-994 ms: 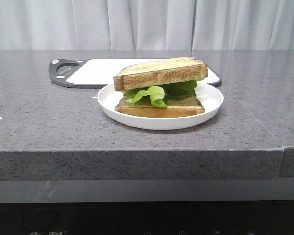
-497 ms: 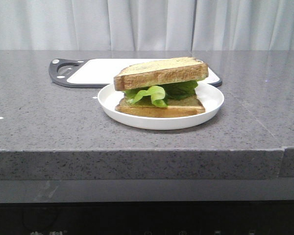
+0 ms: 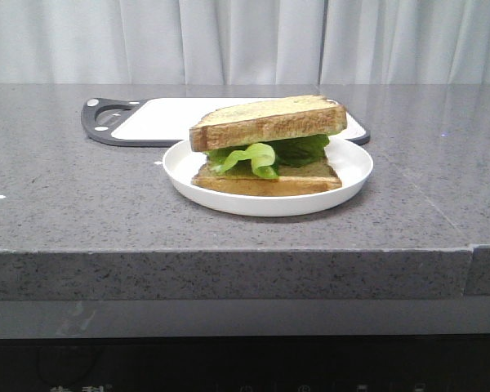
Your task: Left arm grabs bread, right arm adds lettuce
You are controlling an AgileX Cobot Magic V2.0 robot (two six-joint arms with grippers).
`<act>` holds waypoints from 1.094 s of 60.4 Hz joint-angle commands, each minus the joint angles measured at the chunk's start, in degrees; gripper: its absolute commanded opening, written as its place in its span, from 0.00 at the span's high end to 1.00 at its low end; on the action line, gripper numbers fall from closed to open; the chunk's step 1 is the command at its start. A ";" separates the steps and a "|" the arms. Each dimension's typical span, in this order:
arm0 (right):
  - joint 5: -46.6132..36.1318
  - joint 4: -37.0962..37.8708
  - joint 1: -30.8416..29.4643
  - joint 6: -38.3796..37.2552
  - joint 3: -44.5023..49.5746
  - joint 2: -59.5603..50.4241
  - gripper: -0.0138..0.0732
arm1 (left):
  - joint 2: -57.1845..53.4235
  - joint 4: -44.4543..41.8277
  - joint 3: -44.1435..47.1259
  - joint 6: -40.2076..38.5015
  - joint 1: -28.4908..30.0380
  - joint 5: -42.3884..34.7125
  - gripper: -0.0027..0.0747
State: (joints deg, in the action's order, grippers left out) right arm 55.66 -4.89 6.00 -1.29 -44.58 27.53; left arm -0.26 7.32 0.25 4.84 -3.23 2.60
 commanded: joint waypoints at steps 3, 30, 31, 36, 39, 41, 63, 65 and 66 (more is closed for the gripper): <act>-4.16 0.58 -0.04 -0.02 -1.43 0.40 0.92 | -1.03 0.19 0.25 -0.53 0.13 -4.86 0.99; -4.37 1.10 -0.04 0.10 -1.43 0.40 0.92 | -1.03 0.19 0.25 -0.53 0.13 -4.86 0.99; -4.53 1.64 -0.04 0.16 -1.43 0.40 0.92 | -1.03 0.19 0.25 -0.53 0.13 -4.86 0.99; -6.76 3.29 -0.12 0.12 0.69 -1.12 0.92 | -1.03 0.19 0.25 -0.53 0.13 -4.86 0.99; -10.11 3.60 -0.77 0.12 3.41 -2.89 0.92 | -1.03 0.19 0.25 -0.53 0.13 -4.86 0.99; -13.62 3.60 -0.93 0.12 5.38 -4.04 0.92 | -1.03 0.19 0.25 -0.53 0.13 -4.86 0.99; -51.69 2.76 -3.87 0.07 38.02 -21.37 0.92 | -1.03 0.19 0.25 -0.53 0.13 -4.86 0.99; -53.36 2.76 -4.07 0.07 39.70 -22.42 0.92 | -1.03 0.19 0.25 -0.53 0.13 -4.86 0.99; -54.48 2.76 -4.25 0.07 40.86 -23.18 0.92 | -1.03 0.19 0.25 -0.53 0.13 -4.86 0.99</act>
State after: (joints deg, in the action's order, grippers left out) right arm 12.62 -2.19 2.66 -1.29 -6.45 6.64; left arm -0.26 7.32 0.25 4.84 -3.23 2.56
